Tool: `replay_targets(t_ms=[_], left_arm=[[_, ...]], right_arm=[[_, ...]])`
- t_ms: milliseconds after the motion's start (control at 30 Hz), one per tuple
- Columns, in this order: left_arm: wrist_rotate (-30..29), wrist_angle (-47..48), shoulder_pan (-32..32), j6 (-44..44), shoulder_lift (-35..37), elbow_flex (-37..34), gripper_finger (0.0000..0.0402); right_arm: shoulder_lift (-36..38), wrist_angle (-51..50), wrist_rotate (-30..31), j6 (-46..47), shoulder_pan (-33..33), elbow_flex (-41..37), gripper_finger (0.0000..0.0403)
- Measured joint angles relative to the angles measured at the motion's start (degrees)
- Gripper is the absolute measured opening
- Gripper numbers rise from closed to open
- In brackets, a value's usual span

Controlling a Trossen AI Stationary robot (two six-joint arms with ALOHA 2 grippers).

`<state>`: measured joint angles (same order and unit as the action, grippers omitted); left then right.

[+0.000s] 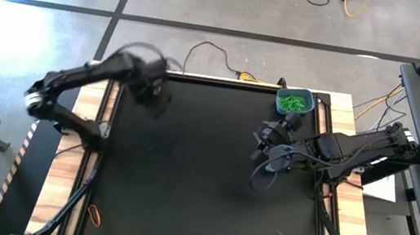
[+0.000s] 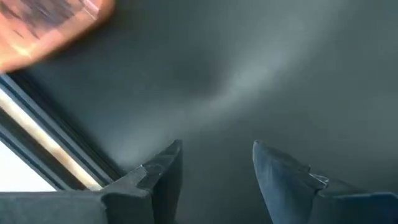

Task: Sort rubber bands into baskets
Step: Put the orange rubber band into the green bin

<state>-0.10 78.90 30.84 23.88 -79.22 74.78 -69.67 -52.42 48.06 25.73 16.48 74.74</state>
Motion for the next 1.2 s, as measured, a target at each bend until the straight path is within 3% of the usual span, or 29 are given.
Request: replay_targets(t_ms=[233, 400, 533, 667, 767, 867, 1200], left_arm=[[-1.5, -4.5, -29.0, 27.4, 10.4, -11.5, 0.0178], [9.7, -14.8, -48.8, 36.6, 13.2, -19.6, 0.0175], [10.9, -25.4, -59.9, 44.4, 13.0, -26.0, 0.0163], [11.1, -33.3, -66.3, 52.1, 10.7, -30.4, 0.0152], [14.4, -36.7, -70.4, 55.7, 9.0, -31.0, 0.0149], [17.1, -35.7, -73.5, 57.1, 7.7, -30.9, 0.0154], [19.1, -42.6, -76.6, 55.9, 2.9, -35.1, 0.0241]], right_arm=[[0.0, 0.0, -2.4, -1.7, -0.3, 0.0, 0.0213], [-0.2, 0.2, -12.0, -5.2, -0.3, 0.0, 0.0215], [-1.0, 1.2, -13.8, -2.6, 0.0, 0.0, 0.0215], [-2.4, 1.9, -11.5, 0.7, 0.0, 0.0, 0.0215], [-3.1, 4.5, -10.1, 1.2, 0.0, 0.0, 0.0216], [-3.3, 6.5, -10.1, 1.3, 0.0, 0.0, 0.0217], [-3.2, 8.7, -7.9, 6.2, -0.7, 0.8, 0.0217]])
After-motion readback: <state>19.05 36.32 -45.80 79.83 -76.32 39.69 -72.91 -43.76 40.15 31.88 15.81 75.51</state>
